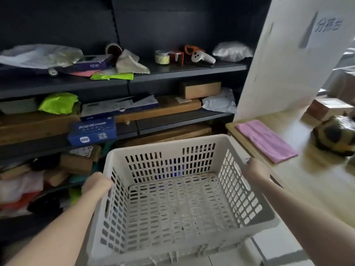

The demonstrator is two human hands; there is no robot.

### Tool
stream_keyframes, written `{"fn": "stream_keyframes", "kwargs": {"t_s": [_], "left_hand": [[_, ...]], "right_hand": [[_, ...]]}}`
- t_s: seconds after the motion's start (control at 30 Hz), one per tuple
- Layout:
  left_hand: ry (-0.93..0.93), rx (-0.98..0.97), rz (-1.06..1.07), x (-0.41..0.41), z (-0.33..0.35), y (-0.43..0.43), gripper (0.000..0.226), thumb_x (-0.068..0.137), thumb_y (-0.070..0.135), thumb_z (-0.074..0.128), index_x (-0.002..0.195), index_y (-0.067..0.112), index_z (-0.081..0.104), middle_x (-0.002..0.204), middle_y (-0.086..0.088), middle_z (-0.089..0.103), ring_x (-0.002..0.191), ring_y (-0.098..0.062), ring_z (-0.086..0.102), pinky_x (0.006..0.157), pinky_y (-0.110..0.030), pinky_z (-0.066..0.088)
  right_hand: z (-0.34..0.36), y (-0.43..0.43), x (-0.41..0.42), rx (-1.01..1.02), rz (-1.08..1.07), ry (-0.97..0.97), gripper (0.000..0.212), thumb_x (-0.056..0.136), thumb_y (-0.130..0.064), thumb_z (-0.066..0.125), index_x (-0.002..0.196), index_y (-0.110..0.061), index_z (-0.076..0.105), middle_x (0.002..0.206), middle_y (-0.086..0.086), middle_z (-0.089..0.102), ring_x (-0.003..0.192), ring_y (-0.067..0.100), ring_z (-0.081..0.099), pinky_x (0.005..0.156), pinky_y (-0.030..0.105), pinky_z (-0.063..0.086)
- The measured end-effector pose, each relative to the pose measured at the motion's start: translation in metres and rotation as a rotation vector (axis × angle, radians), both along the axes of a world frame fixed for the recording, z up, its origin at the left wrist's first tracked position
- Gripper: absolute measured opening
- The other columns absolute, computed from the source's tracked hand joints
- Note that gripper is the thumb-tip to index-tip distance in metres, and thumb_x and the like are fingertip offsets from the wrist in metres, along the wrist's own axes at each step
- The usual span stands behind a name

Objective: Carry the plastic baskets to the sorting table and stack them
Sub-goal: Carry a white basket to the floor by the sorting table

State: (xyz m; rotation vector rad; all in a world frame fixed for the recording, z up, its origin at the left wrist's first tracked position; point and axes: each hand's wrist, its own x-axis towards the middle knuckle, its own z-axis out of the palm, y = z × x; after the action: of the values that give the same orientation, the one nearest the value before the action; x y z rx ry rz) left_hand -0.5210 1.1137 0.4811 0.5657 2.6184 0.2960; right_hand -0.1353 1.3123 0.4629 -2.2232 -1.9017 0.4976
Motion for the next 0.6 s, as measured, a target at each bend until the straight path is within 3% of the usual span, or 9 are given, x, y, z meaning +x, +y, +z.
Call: {"fn": "stream_keyframes", "kwargs": {"t_s": [0.13, 0.27, 0.4, 0.53, 0.6], "left_hand": [[-0.085, 0.008, 0.109, 0.026, -0.056, 0.056, 0.026, 0.093, 0.021, 0.046, 0.105, 0.003, 0.061, 0.095, -0.016, 0.064, 0.083, -0.032, 0.063, 0.070, -0.035, 0.052], [-0.115, -0.011, 0.168, 0.051, -0.114, 0.104, 0.025, 0.094, 0.020, 0.047, 0.103, 0.000, 0.060, 0.095, -0.017, 0.065, 0.076, -0.030, 0.060, 0.056, -0.030, 0.044], [-0.113, -0.008, 0.218, 0.059, -0.176, 0.158, 0.028, 0.094, 0.009, 0.047, 0.114, -0.009, 0.052, 0.111, -0.027, 0.061, 0.095, -0.039, 0.061, 0.062, -0.034, 0.041], [-0.105, 0.015, 0.243, 0.057, -0.246, 0.207, 0.022, 0.091, 0.000, 0.049, 0.109, -0.012, 0.051, 0.111, -0.031, 0.059, 0.098, -0.042, 0.060, 0.073, -0.040, 0.049], [-0.112, 0.030, 0.241, 0.055, -0.282, 0.230, 0.019, 0.089, -0.006, 0.046, 0.106, -0.012, 0.052, 0.109, -0.032, 0.060, 0.096, -0.042, 0.060, 0.073, -0.041, 0.049]], "right_hand": [[-0.038, 0.084, 0.013, -0.057, 0.100, -0.046, 0.018, 0.087, -0.018, 0.045, 0.094, -0.006, 0.057, 0.090, 0.013, 0.066, 0.083, 0.028, 0.062, 0.066, 0.031, 0.044], [-0.087, 0.152, 0.024, -0.106, 0.153, -0.104, 0.017, 0.088, -0.017, 0.044, 0.100, -0.007, 0.053, 0.094, 0.014, 0.066, 0.087, 0.030, 0.064, 0.066, 0.031, 0.045], [-0.142, 0.208, 0.027, -0.139, 0.175, -0.117, 0.016, 0.084, -0.015, 0.043, 0.097, -0.009, 0.051, 0.091, 0.015, 0.065, 0.078, 0.030, 0.058, 0.062, 0.030, 0.042], [-0.208, 0.255, 0.023, -0.173, 0.133, -0.126, 0.017, 0.085, -0.014, 0.044, 0.099, -0.009, 0.053, 0.100, 0.017, 0.065, 0.090, 0.034, 0.062, 0.073, 0.034, 0.048], [-0.244, 0.271, 0.021, -0.193, 0.105, -0.114, 0.018, 0.086, -0.012, 0.045, 0.101, -0.009, 0.053, 0.102, 0.017, 0.064, 0.090, 0.033, 0.061, 0.070, 0.032, 0.045]]}}
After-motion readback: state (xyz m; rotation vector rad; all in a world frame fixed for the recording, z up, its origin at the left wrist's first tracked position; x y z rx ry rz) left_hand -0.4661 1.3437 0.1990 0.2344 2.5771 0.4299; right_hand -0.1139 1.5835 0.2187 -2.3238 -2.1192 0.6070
